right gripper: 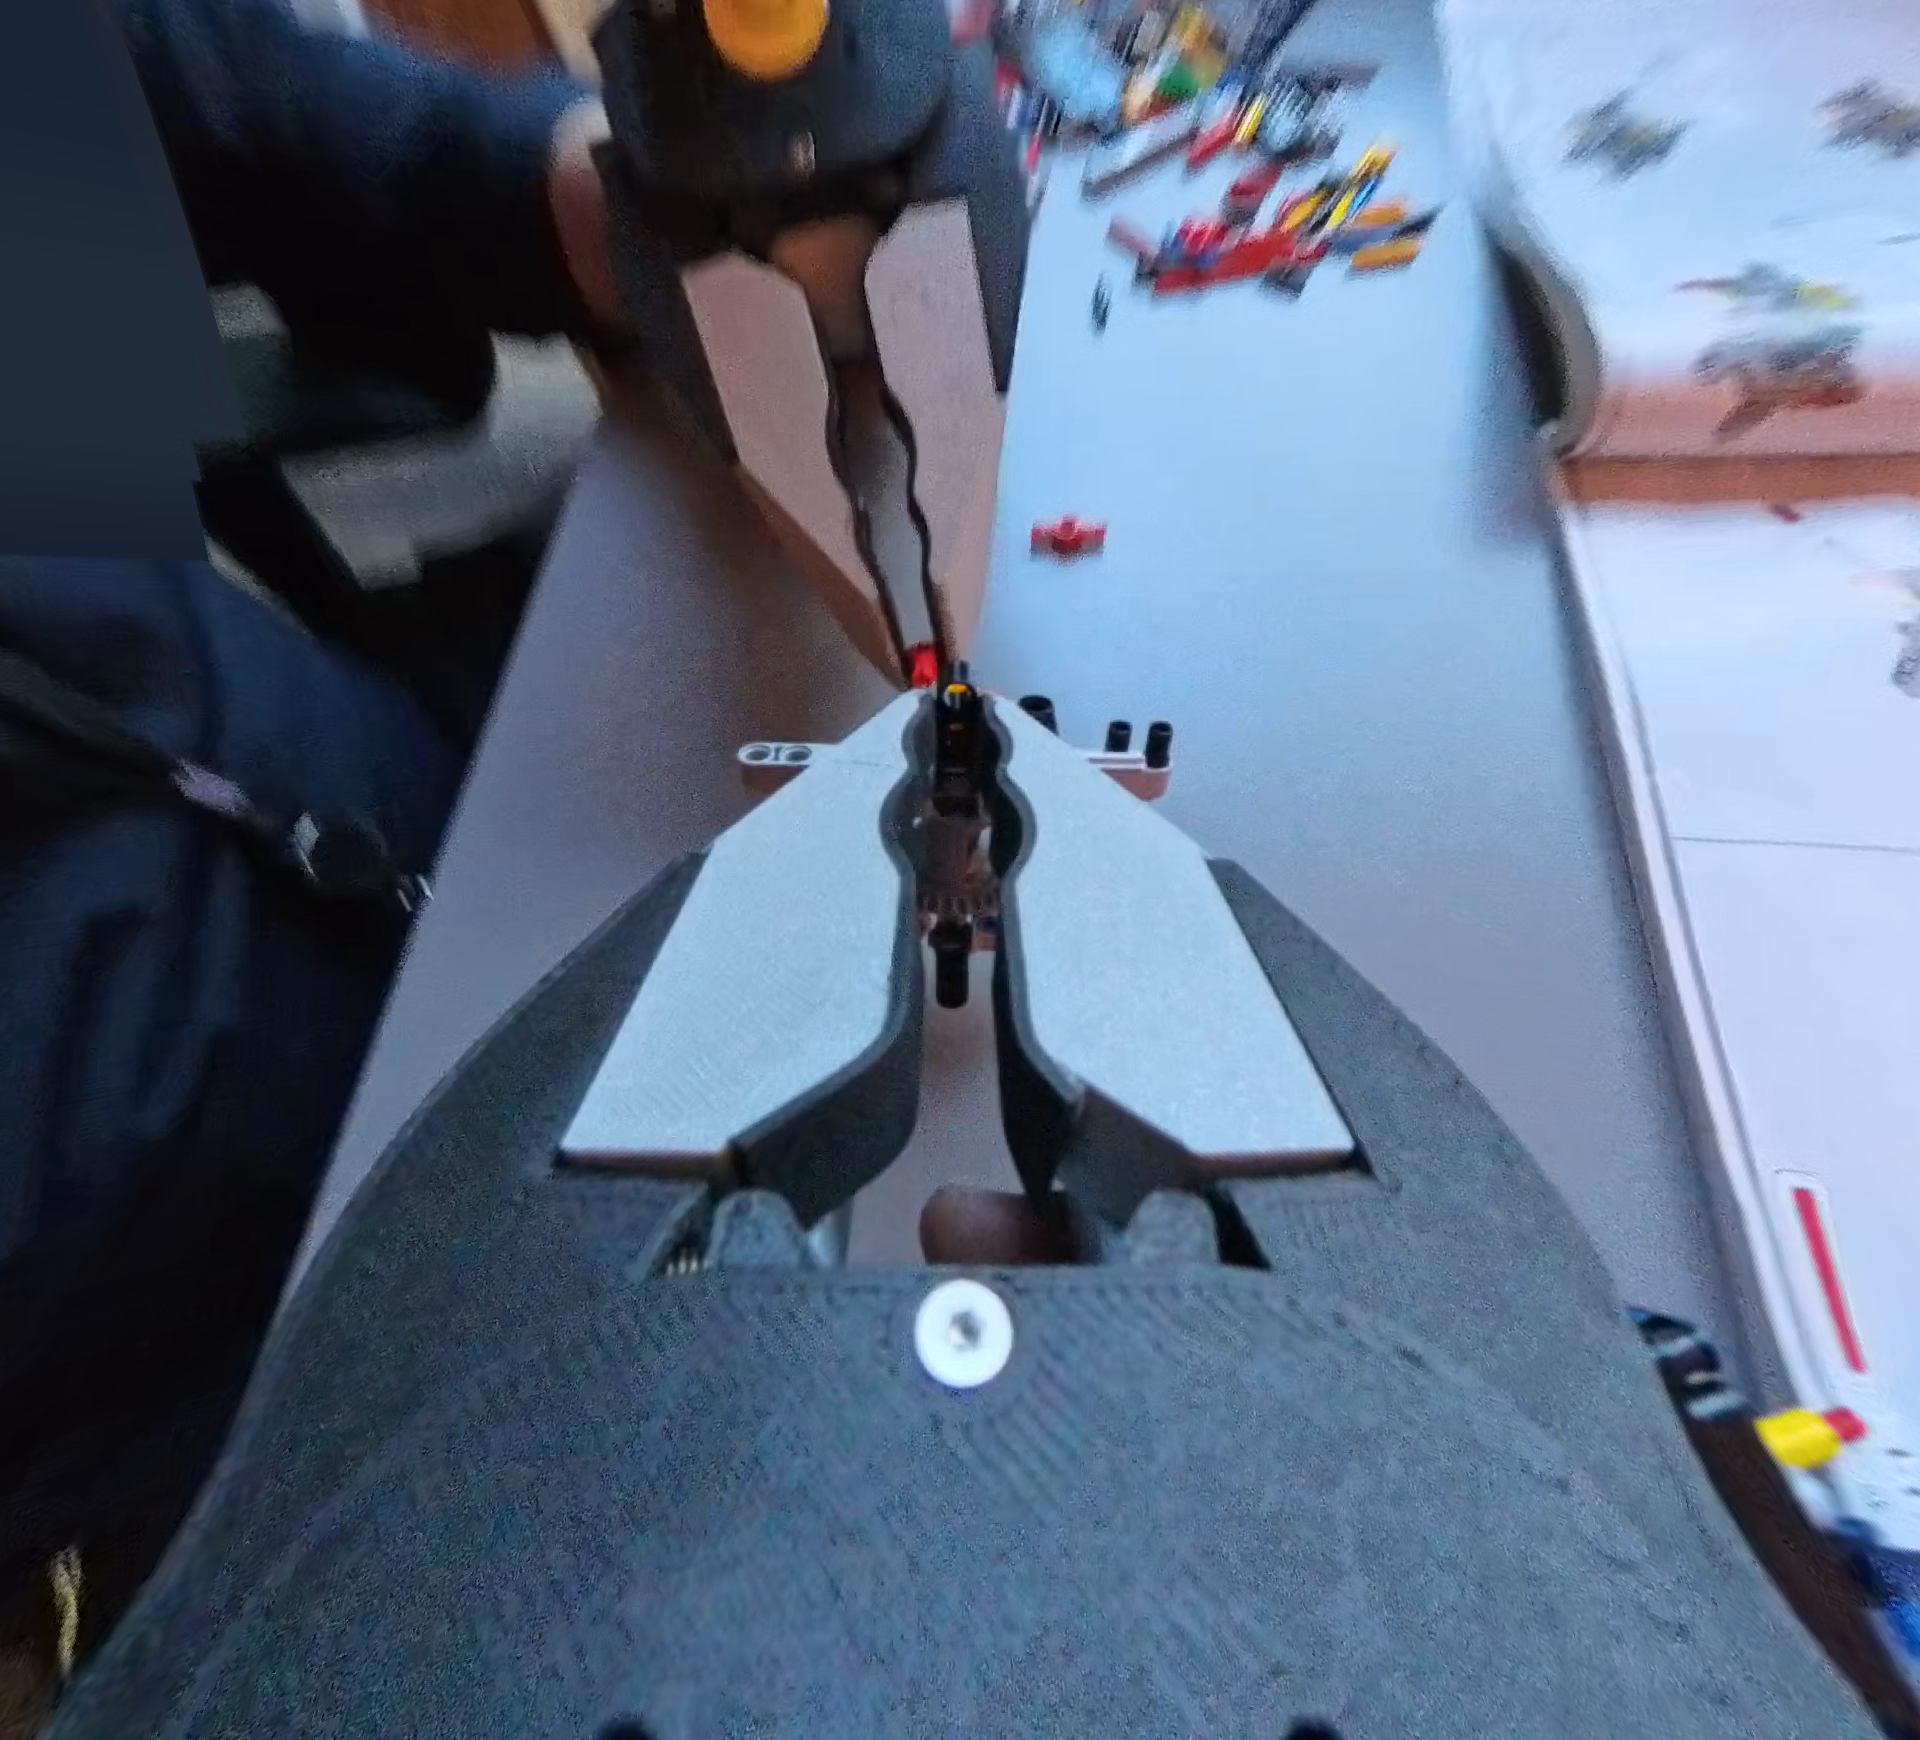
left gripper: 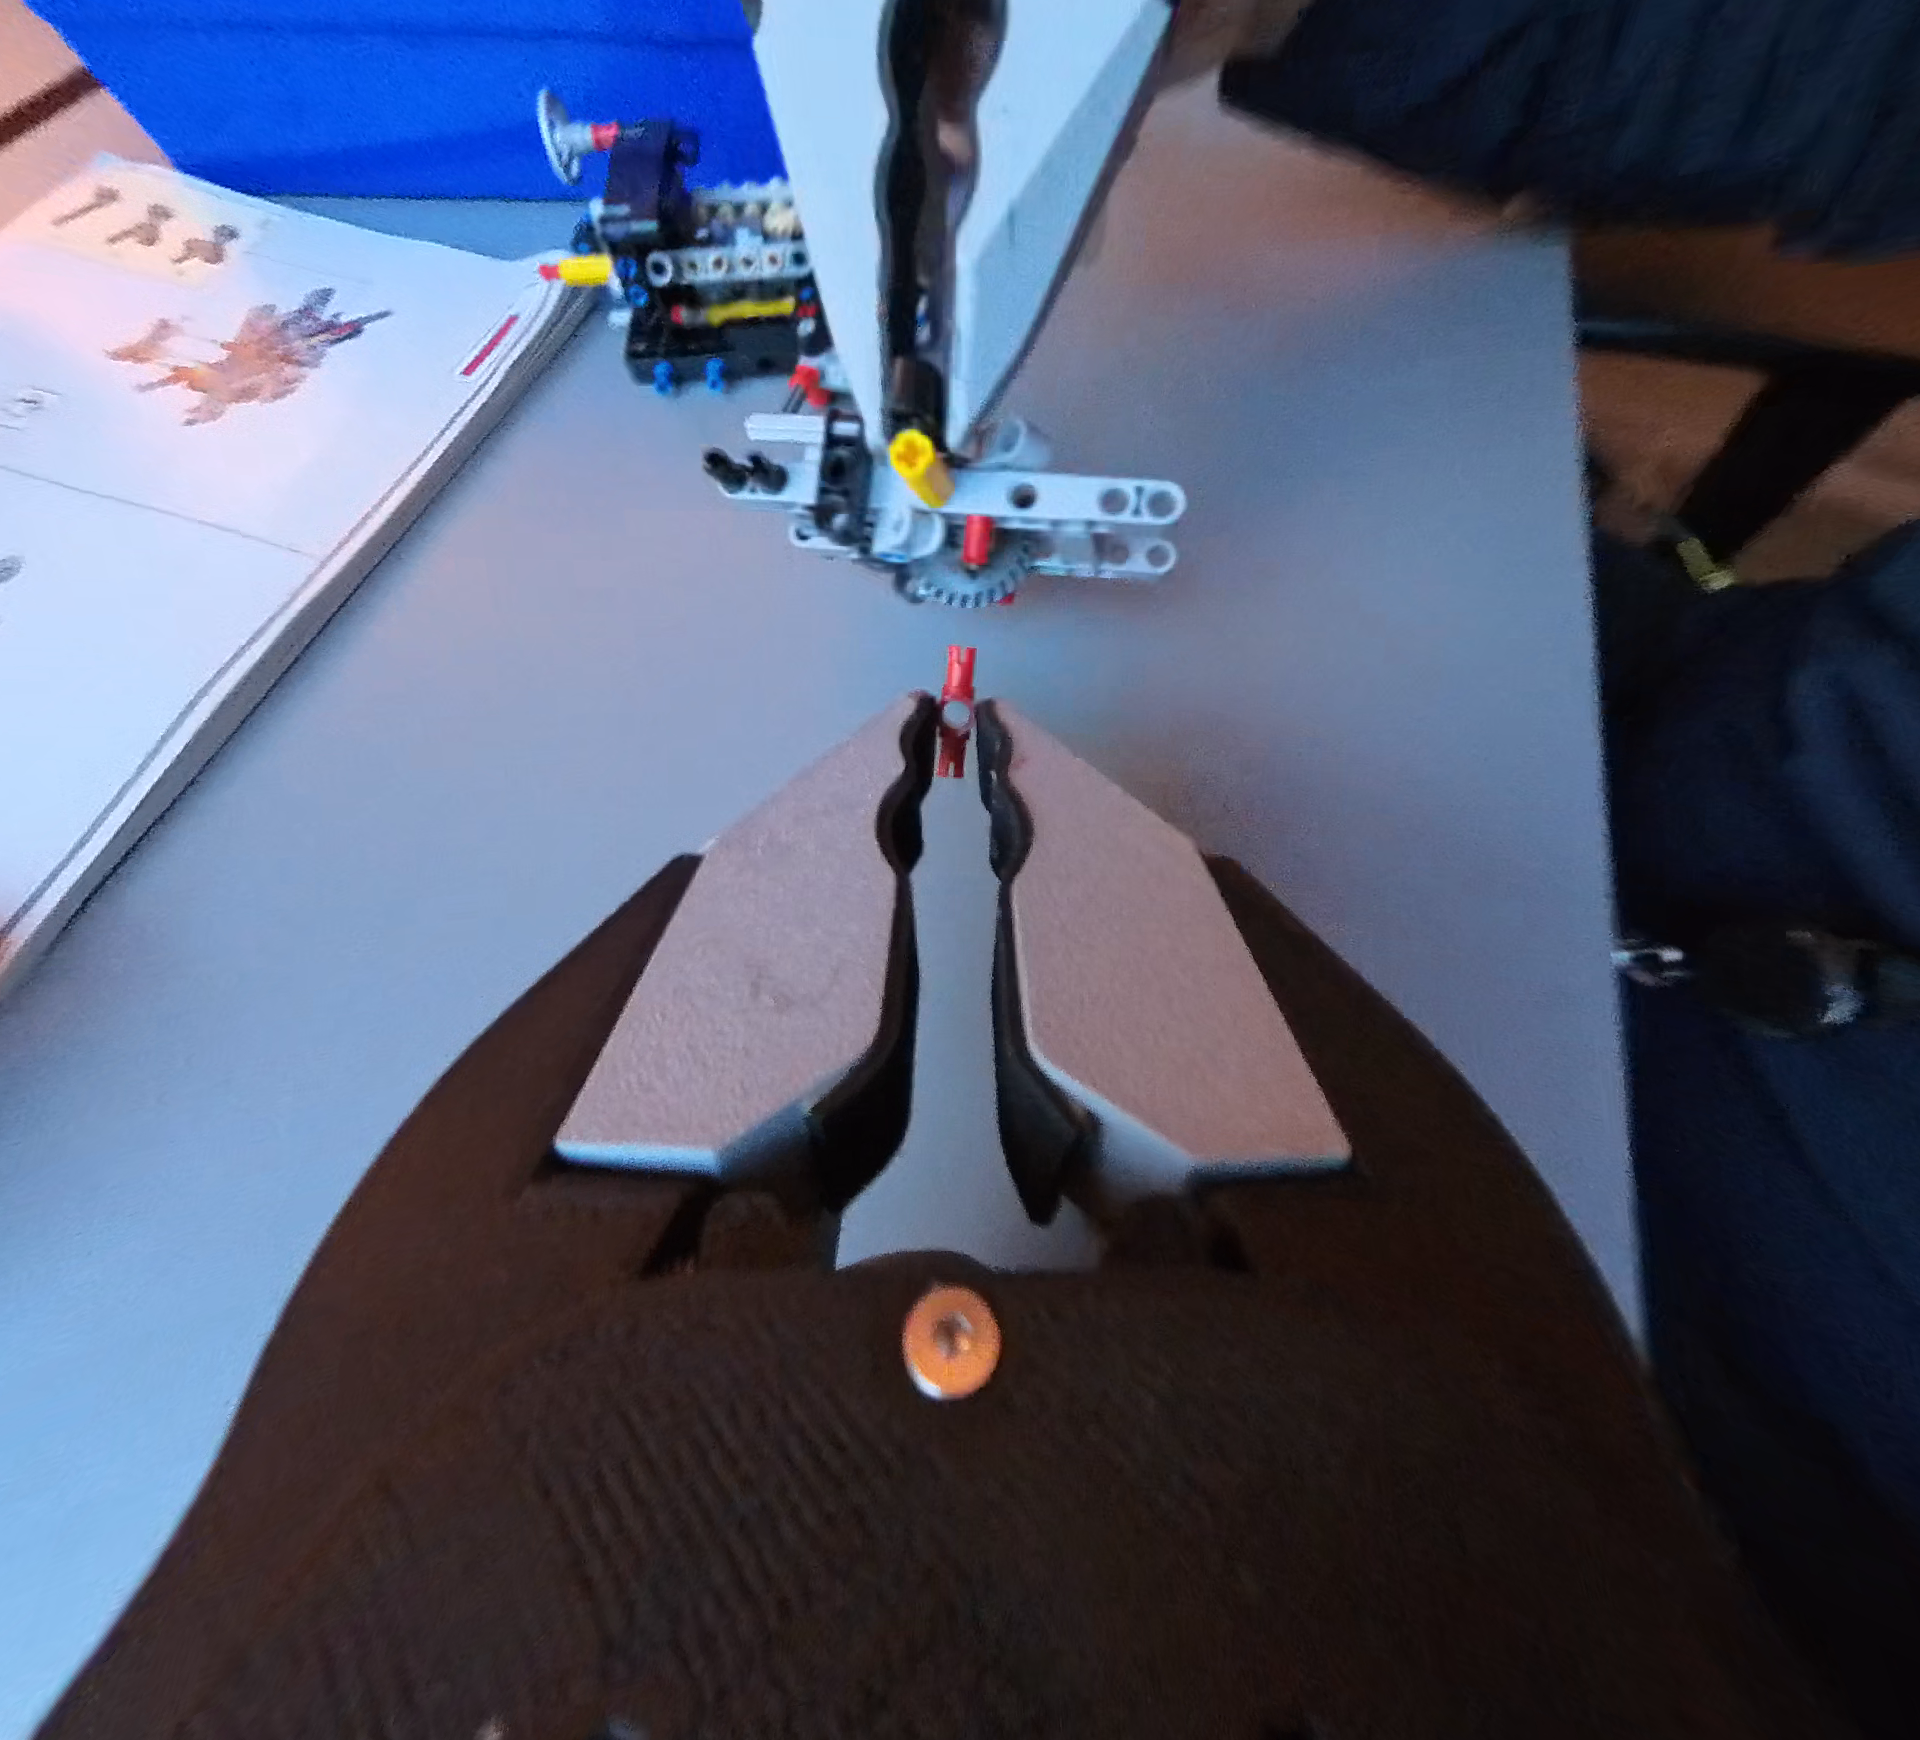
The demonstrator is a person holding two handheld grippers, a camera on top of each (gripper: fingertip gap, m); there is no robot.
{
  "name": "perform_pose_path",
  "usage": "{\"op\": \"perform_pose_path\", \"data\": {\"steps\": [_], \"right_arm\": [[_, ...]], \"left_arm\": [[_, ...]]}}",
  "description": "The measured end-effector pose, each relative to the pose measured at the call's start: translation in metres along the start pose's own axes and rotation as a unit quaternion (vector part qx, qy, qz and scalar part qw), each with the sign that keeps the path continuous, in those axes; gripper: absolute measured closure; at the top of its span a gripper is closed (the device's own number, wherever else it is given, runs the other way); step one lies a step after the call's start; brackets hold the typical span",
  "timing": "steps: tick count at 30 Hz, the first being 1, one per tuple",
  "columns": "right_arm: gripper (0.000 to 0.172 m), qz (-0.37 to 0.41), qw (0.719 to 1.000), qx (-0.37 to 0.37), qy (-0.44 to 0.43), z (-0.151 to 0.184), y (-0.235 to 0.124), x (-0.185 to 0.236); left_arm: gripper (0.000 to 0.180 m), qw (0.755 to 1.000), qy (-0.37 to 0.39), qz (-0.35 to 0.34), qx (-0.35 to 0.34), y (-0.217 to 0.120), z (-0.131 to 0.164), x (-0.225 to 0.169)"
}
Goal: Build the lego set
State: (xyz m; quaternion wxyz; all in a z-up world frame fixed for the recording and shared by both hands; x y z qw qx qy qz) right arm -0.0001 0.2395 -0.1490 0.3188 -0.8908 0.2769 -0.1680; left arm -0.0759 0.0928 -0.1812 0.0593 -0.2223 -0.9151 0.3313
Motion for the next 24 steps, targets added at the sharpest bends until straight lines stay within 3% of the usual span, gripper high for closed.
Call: {"op": "perform_pose_path", "data": {"steps": [4,10,14,24], "right_arm": [[0.167,-0.035,0.982,-0.149,0.110,0.014,-0.023,-0.016],[0.168,-0.096,0.952,-0.225,0.186,0.037,-0.034,-0.035],[0.167,-0.098,0.953,-0.209,0.198,0.046,-0.034,-0.041],[0.167,-0.102,0.962,-0.153,0.201,0.042,-0.020,-0.033]], "left_arm": [[0.176,0.997,-0.021,0.069,-0.006,-0.018,-0.039,0.020],[0.176,0.990,-0.010,0.103,0.098,-0.004,-0.077,0.049],[0.176,0.986,-0.014,0.111,0.124,0.019,-0.076,0.054],[0.176,0.981,-0.057,0.163,0.091,0.024,-0.055,0.053]]}}
Point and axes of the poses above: each gripper's, where its closed fingertips meet, y out along the fingers, z out of its underside, x = y × z across the jaws, the point moved 9 cm from there along -y, back along the fingers, and after that the axes turned 9 degrees about x, right-handed, at the moved point
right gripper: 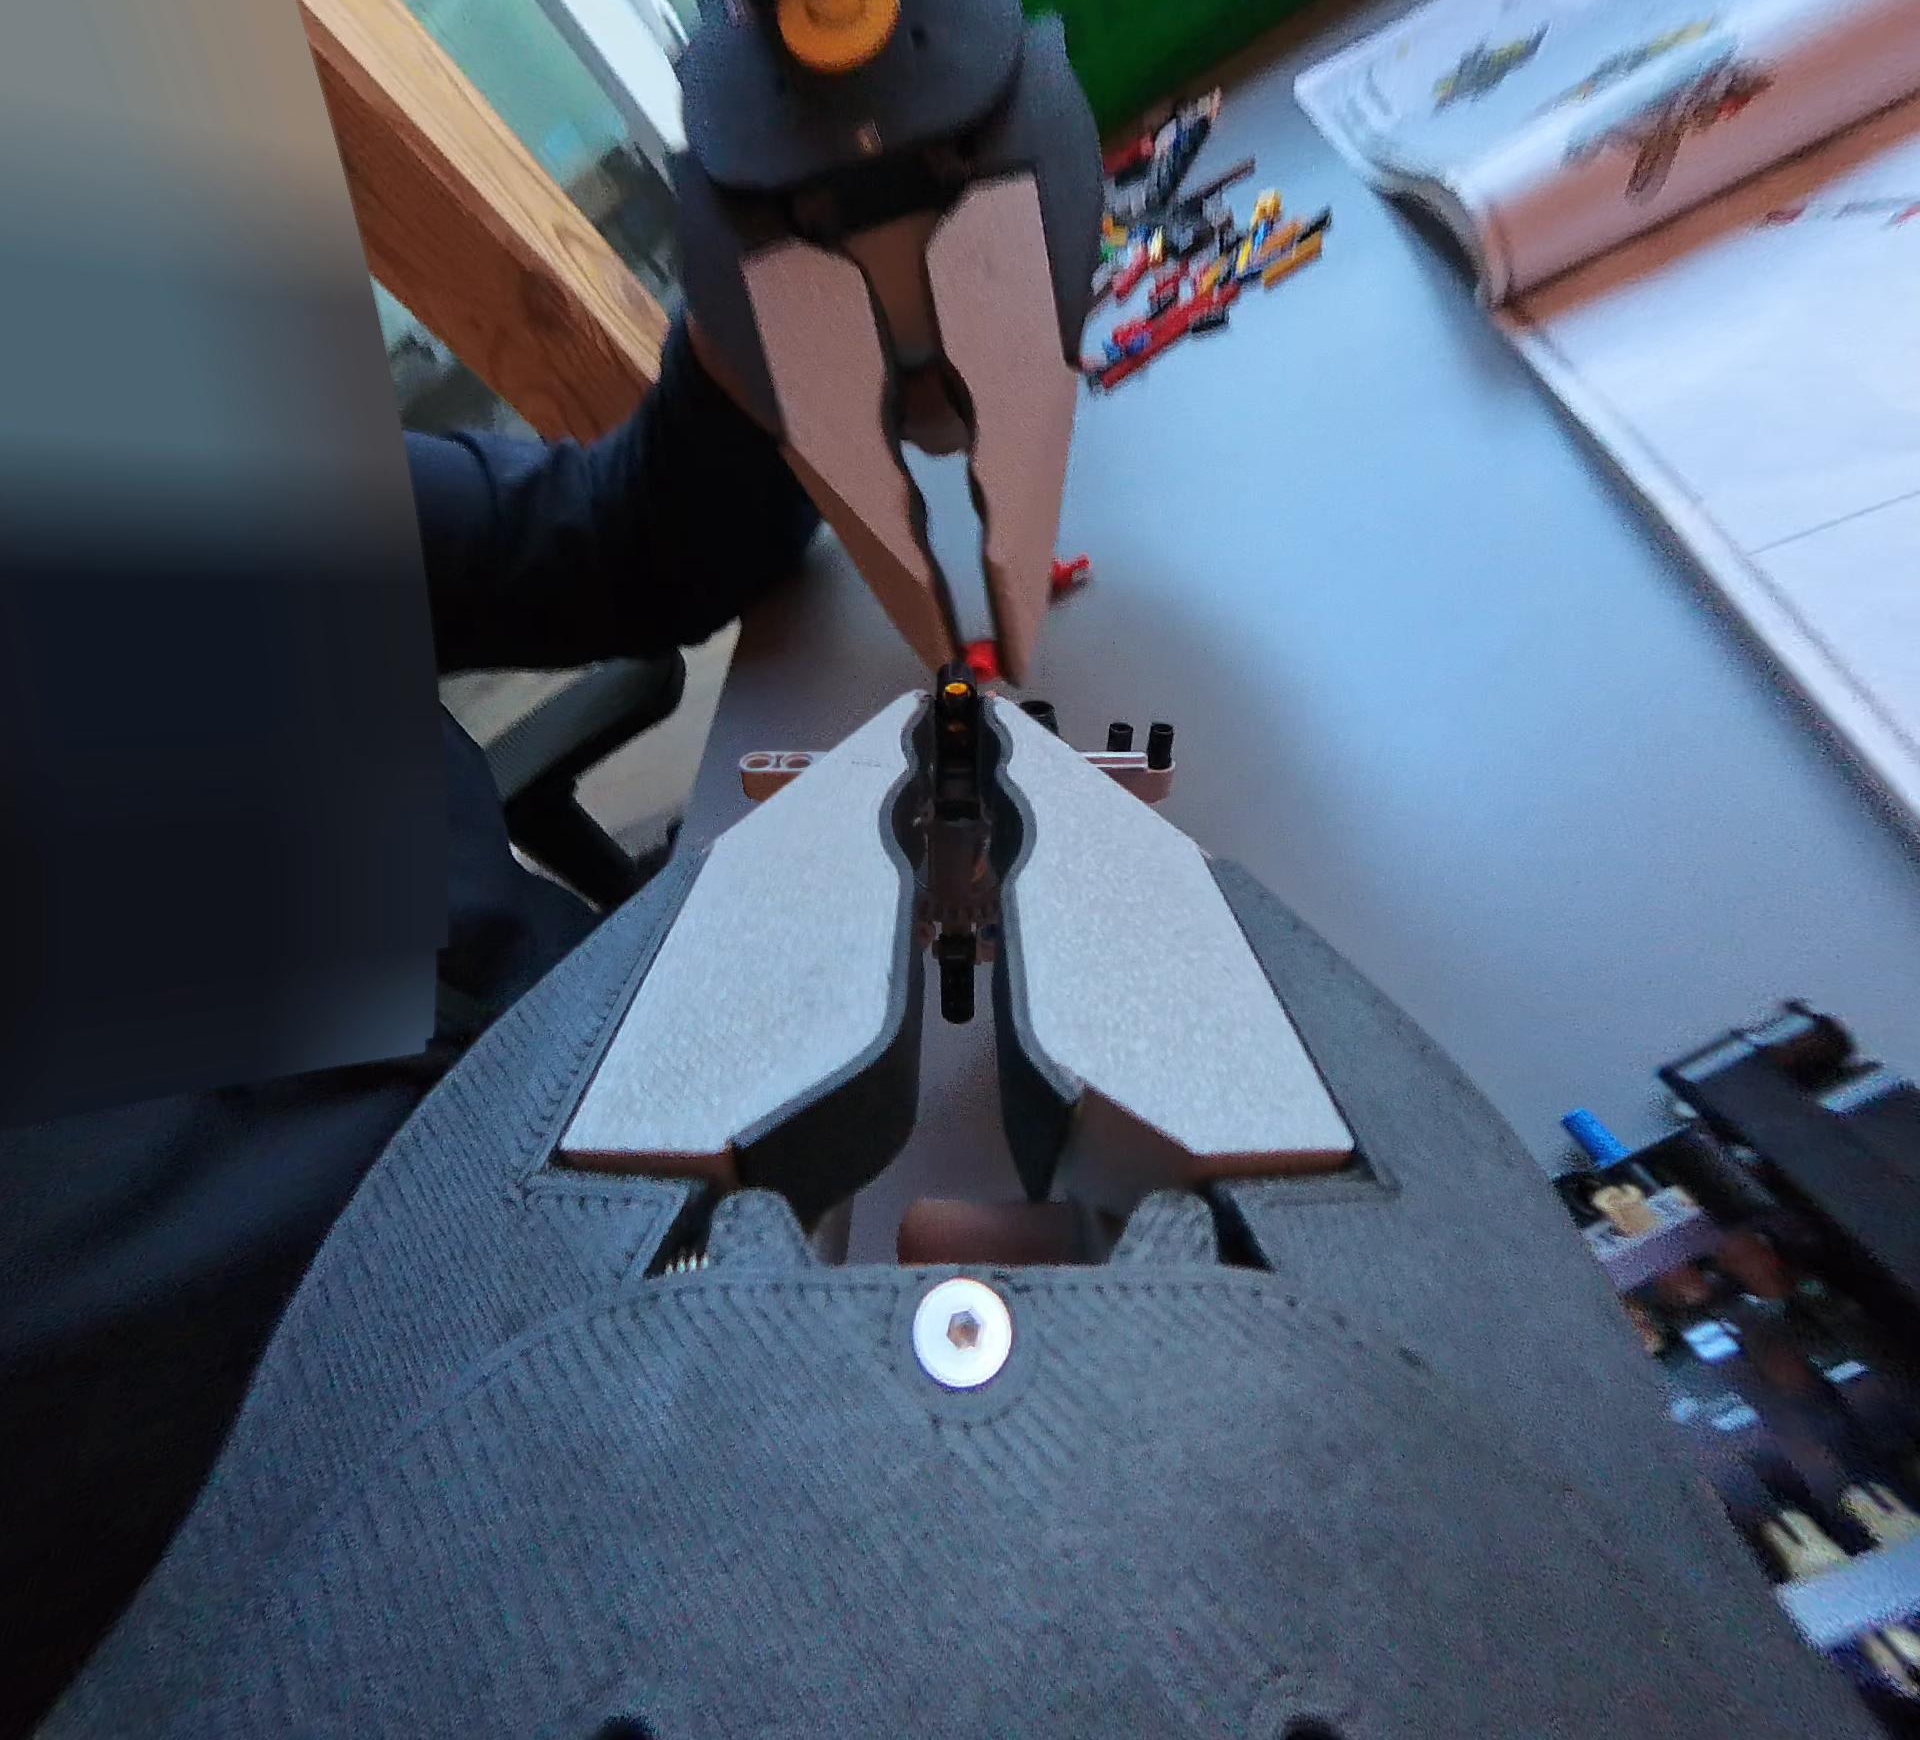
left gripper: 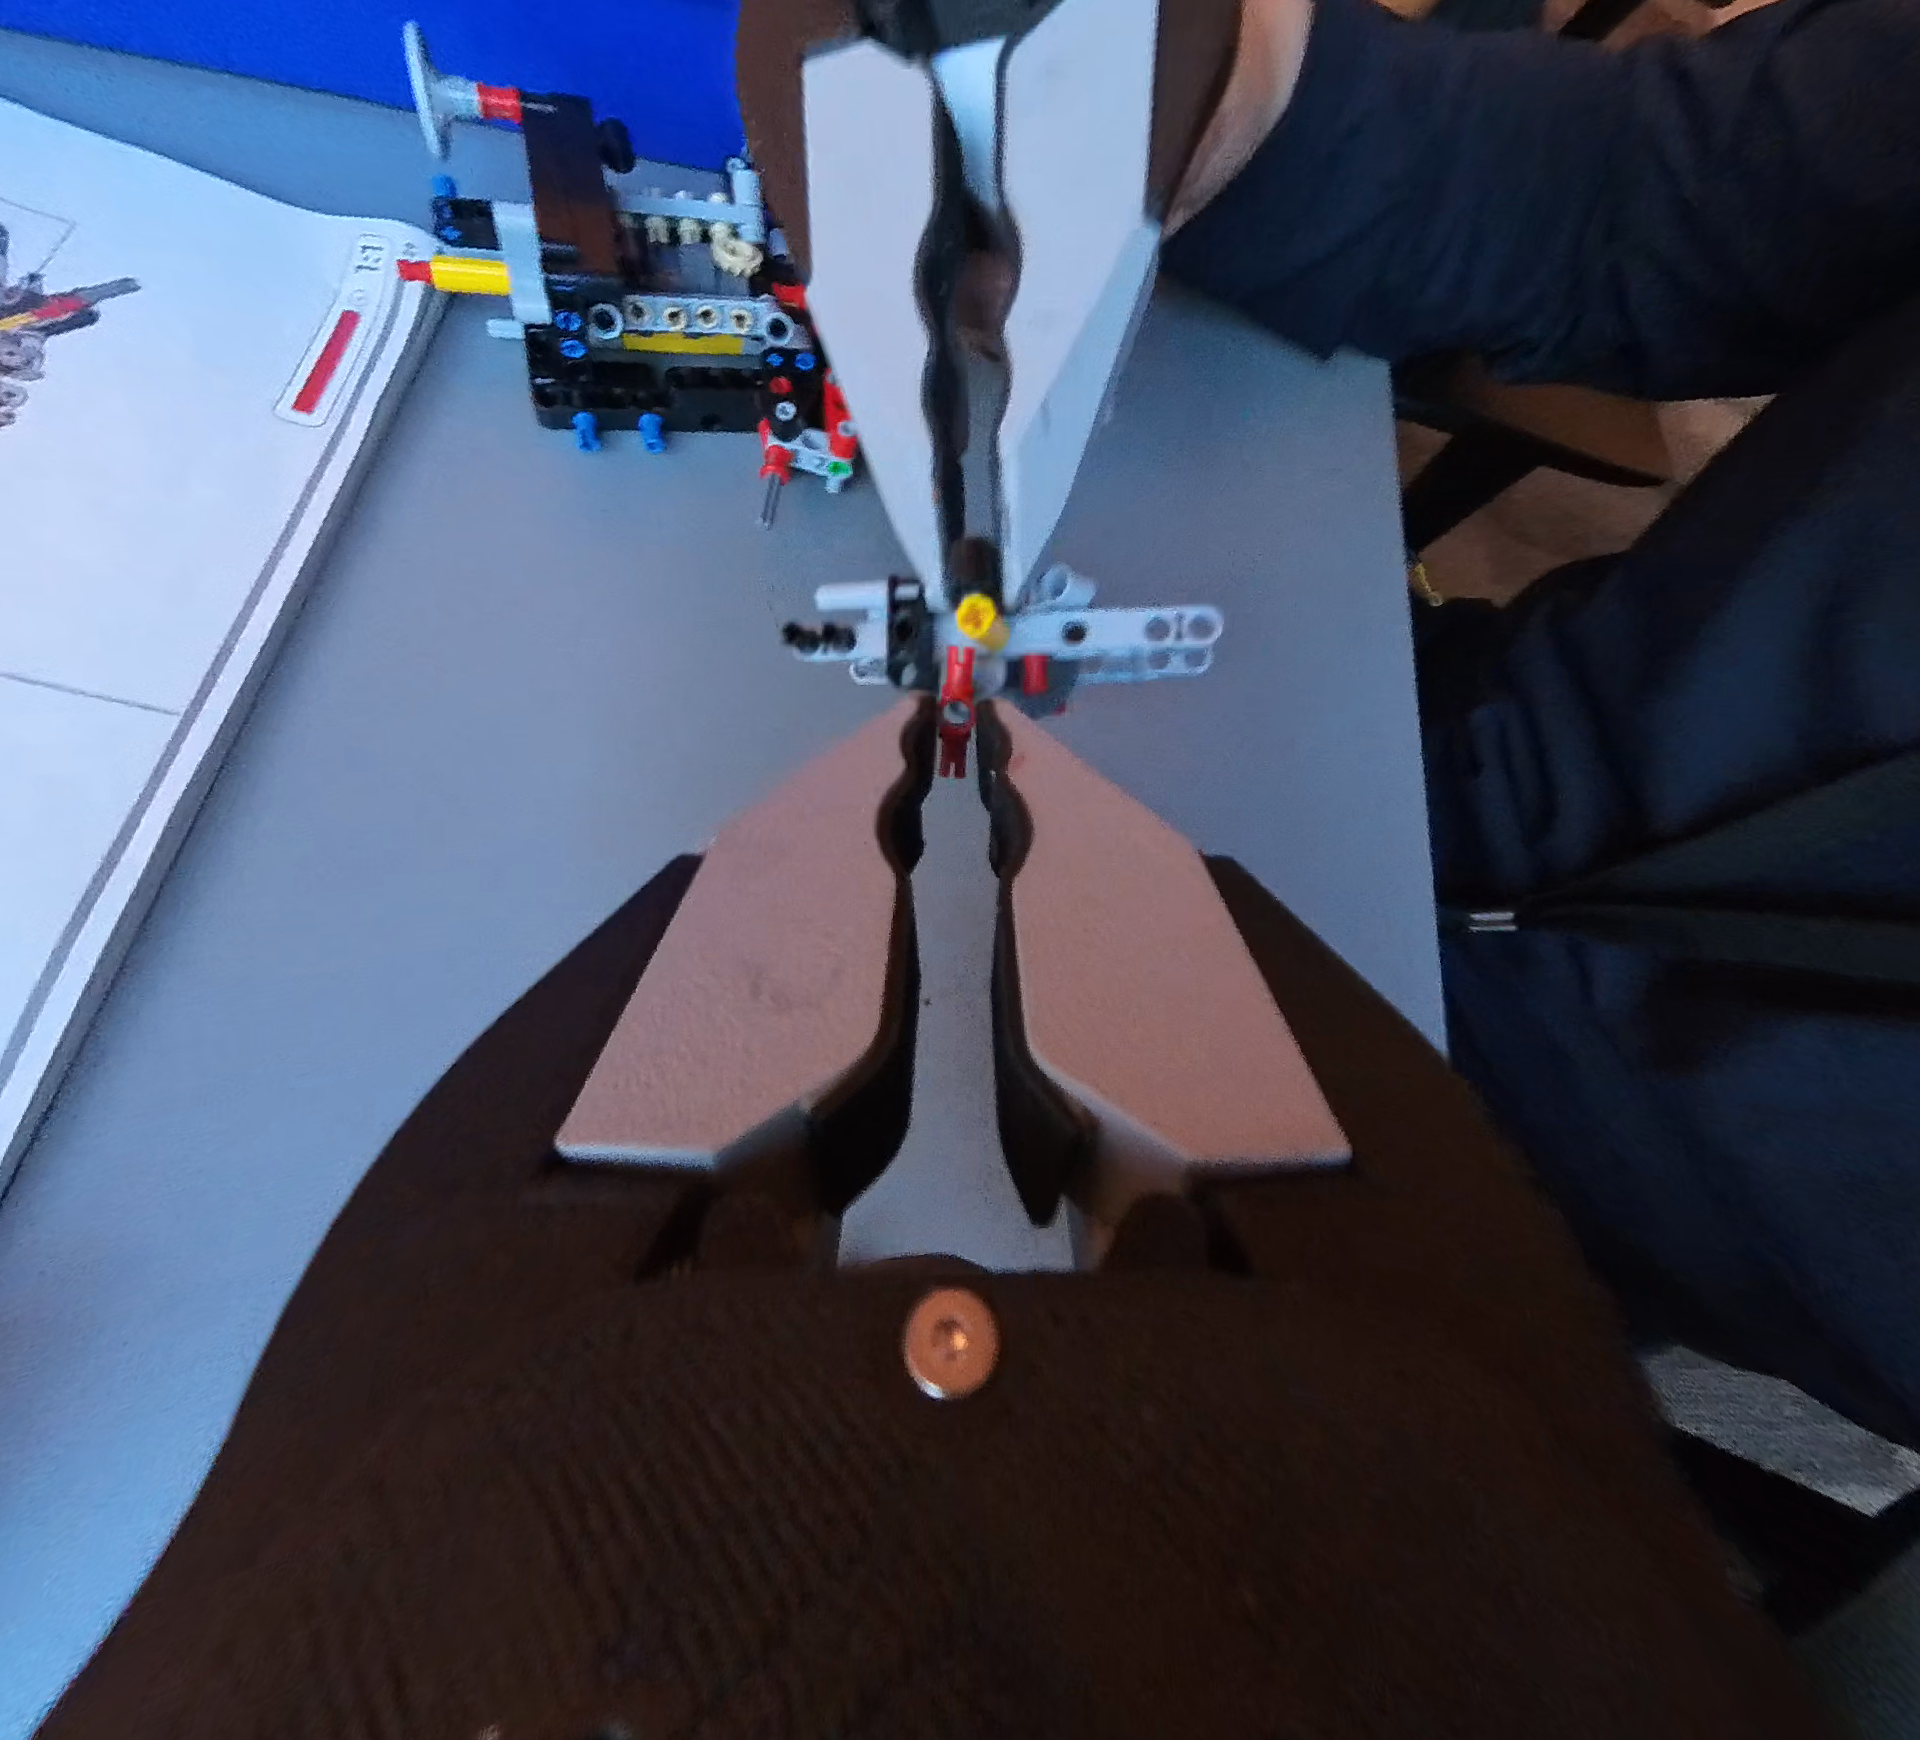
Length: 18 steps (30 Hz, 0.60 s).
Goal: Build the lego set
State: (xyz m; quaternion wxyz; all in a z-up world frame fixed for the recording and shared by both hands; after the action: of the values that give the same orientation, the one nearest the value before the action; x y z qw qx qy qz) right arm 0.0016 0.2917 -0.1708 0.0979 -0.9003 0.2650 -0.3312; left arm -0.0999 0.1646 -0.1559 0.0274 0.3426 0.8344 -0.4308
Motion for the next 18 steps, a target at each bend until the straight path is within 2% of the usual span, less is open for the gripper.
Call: {"op": "perform_pose_path", "data": {"steps": [4,12,16,18], "right_arm": [[0.167,-0.010,1.000,0.017,-0.001,0.002,0.012,0.002],[0.167,-0.011,1.000,0.017,0.001,0.002,0.014,0.003],[0.167,-0.009,1.000,0.017,0.006,0.002,0.014,0.002],[0.167,-0.010,1.000,0.017,0.005,0.002,0.015,0.002]], "left_arm": [[0.176,1.000,0.011,-0.006,0.003,0.001,0.000,-0.004],[0.176,0.999,-0.007,0.033,-0.009,-0.002,0.006,0.000],[0.176,0.987,-0.046,0.140,-0.071,-0.008,0.002,-0.001],[0.176,0.977,-0.068,0.186,-0.079,-0.006,0.005,0.004]]}}
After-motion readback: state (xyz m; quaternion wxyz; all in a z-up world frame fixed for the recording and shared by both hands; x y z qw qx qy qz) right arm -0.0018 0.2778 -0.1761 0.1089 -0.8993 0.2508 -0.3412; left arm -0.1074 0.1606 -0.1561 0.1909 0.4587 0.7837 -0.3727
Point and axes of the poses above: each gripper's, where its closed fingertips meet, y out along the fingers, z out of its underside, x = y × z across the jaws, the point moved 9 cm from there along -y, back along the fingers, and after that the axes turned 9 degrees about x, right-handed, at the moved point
